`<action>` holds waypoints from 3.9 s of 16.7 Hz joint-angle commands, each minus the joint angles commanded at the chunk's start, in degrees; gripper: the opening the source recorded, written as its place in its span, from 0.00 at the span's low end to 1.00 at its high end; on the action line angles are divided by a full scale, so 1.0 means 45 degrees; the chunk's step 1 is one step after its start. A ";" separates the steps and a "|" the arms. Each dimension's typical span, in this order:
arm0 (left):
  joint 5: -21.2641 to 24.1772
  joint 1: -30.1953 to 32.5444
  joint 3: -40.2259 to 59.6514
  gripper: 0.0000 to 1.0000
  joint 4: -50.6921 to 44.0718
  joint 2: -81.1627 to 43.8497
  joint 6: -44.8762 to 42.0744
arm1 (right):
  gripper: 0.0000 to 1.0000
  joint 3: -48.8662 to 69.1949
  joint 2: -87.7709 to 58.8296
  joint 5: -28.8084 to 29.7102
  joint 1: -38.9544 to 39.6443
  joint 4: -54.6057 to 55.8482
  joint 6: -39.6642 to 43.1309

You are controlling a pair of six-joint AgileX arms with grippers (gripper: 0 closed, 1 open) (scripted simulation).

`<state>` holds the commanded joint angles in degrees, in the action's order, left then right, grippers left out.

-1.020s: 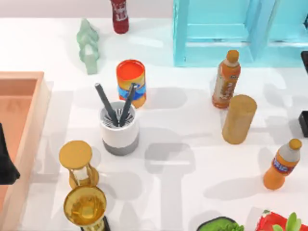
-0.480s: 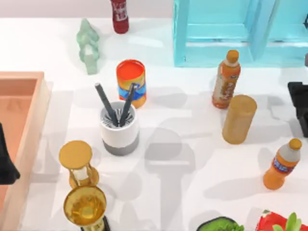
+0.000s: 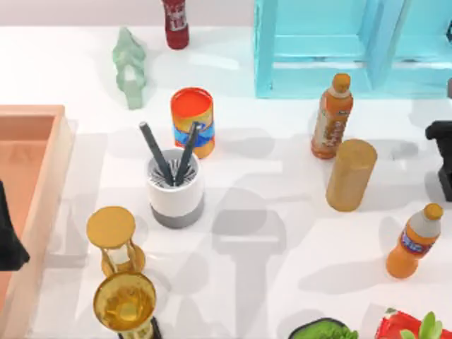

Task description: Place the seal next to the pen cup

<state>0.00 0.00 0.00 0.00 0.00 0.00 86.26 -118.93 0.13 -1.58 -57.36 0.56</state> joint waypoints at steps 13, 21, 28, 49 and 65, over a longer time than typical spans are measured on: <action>0.0000 0.0000 0.0000 1.00 0.0000 0.0000 0.0000 | 0.00 0.0000 0.0000 0.0000 0.0000 0.0000 0.0000; 0.0000 0.0000 0.0000 1.00 0.0000 0.0000 0.0000 | 0.00 0.1480 -0.0262 0.0023 0.0788 -0.1374 -0.0815; 0.0000 0.0000 0.0000 1.00 0.0000 0.0000 0.0000 | 0.00 0.7395 -0.0973 0.0023 0.3354 -0.6372 -0.3414; 0.0000 0.0000 0.0000 1.00 0.0000 0.0000 0.0000 | 0.00 1.0618 -0.2124 0.1489 1.0061 -0.7137 -1.0013; 0.0000 0.0000 0.0000 1.00 0.0000 0.0000 0.0000 | 0.08 0.9425 -0.1862 0.1576 1.0349 -0.6083 -1.0299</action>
<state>0.00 0.00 0.00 0.00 0.00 0.00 128.68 -127.30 7.22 44.99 -84.74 -45.78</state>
